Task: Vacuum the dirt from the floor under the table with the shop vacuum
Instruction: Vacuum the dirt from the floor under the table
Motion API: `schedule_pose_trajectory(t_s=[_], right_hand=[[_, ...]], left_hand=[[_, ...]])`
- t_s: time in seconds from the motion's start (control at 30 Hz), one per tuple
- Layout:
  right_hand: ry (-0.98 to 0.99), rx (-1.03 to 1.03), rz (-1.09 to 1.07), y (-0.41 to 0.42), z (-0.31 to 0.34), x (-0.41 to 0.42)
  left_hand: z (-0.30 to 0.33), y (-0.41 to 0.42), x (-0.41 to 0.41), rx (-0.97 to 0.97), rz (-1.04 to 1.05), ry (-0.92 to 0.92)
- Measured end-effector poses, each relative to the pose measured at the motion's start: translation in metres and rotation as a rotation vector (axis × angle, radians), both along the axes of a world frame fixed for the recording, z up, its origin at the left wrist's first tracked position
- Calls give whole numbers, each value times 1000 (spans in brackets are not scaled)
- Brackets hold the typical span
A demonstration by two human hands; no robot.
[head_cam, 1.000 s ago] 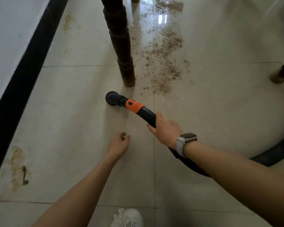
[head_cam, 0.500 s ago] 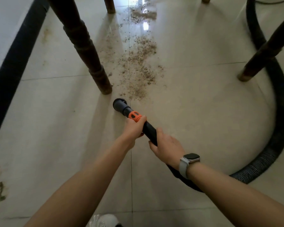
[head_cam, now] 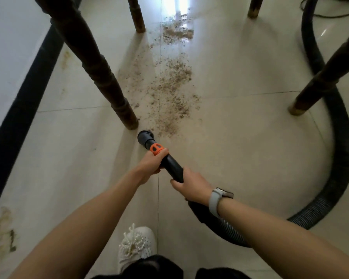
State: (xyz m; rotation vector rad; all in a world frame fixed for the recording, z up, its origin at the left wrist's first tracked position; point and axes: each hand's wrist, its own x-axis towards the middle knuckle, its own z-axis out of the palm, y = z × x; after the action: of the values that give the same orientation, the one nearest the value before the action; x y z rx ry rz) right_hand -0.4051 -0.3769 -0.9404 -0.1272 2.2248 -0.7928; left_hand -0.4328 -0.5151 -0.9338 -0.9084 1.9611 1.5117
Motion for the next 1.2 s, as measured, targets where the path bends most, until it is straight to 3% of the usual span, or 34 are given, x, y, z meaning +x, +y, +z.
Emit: schedule_pose_trajectory(t_s=[0.1,0.33,0.67,1.2], right_hand=[[-10,2,-39,-9,-5,-6],[-119,-14,-70,-24,-1,-34],[-69,21,-114,-36,-7,-37],[-23,58,-146,16,-11,25]], left_hand=[[-5,-9,-10,5,-76,12],[-19,-21,-38,55,-20,22],[-37,-32,-57,54,-58,21],[-45,17,7,88,-9,0]])
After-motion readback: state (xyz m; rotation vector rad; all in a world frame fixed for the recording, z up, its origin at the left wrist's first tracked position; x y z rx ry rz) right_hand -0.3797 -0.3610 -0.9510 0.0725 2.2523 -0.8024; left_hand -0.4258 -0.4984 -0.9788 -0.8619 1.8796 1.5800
